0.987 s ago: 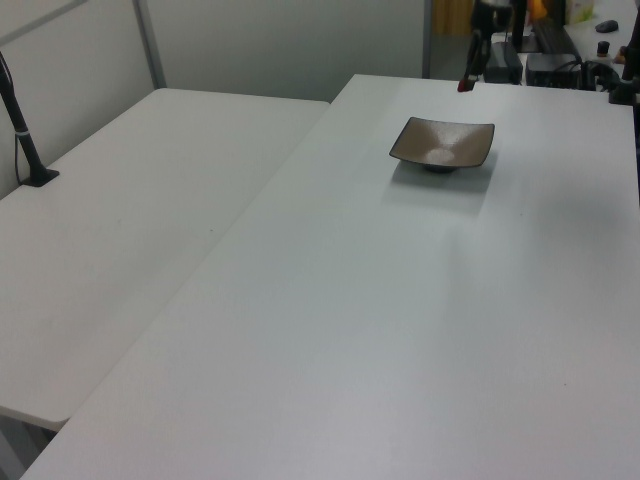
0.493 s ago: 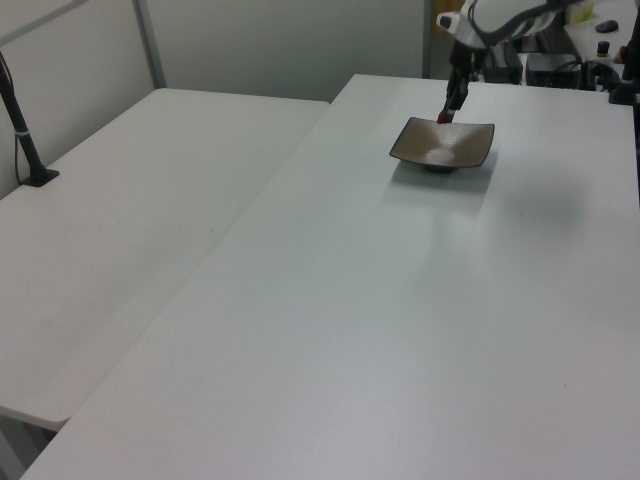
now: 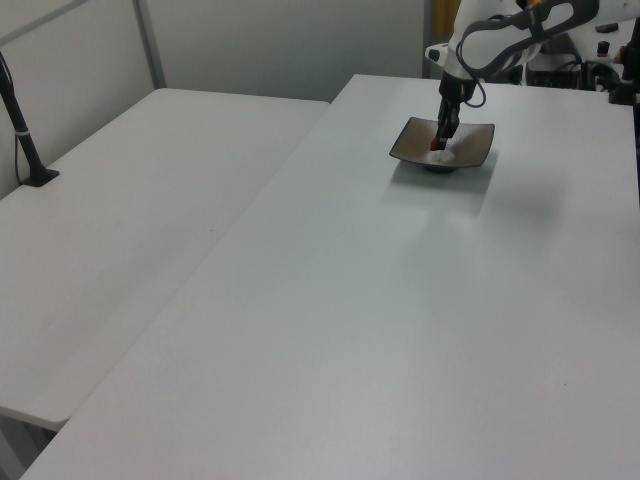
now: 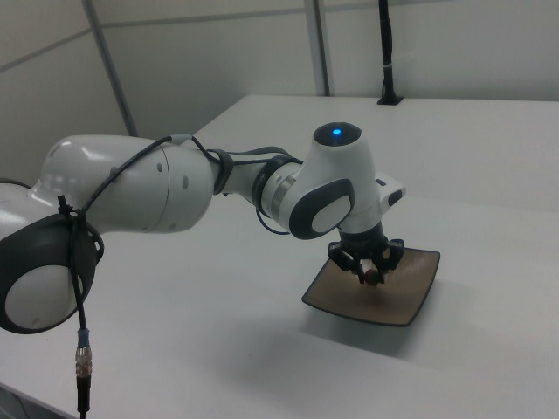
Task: Strawberries on a ceramic plate
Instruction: 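Open the gripper to release the strawberry onto the plate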
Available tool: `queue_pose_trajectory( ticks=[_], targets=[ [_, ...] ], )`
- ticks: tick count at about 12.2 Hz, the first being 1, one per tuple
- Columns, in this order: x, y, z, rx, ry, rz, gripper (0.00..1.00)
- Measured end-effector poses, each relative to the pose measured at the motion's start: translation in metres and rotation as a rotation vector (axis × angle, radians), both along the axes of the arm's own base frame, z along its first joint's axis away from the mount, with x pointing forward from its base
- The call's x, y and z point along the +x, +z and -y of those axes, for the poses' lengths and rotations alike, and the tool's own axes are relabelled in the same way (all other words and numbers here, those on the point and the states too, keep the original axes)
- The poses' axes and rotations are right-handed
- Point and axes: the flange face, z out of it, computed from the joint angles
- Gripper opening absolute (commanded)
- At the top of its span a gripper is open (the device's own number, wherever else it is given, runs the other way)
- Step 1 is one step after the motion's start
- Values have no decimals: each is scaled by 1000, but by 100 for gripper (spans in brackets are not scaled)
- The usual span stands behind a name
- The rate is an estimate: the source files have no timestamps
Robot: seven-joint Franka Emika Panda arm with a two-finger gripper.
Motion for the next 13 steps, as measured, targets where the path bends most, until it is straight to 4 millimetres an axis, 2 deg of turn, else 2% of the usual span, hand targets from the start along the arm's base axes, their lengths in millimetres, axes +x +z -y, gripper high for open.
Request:
queue_pose_trajectory(
  ticks=[3,5,7,9,10,11,12,13],
  targets=[
    [1,1,-3,0,4,2,100],
    [5,6,-12,-2,15,11,100],
    [9,28,-18,-6,-2,44,100],
    [0,82,-23,7,-86,65,100],
    [-13,110,-28,22,-106,21,100],
    [-23,128,-31,29,-113,-10,100],
    [-40,159,-37,35,-119,-42,100],
    [-51,178,-41,38,-126,-58,100]
  ],
)
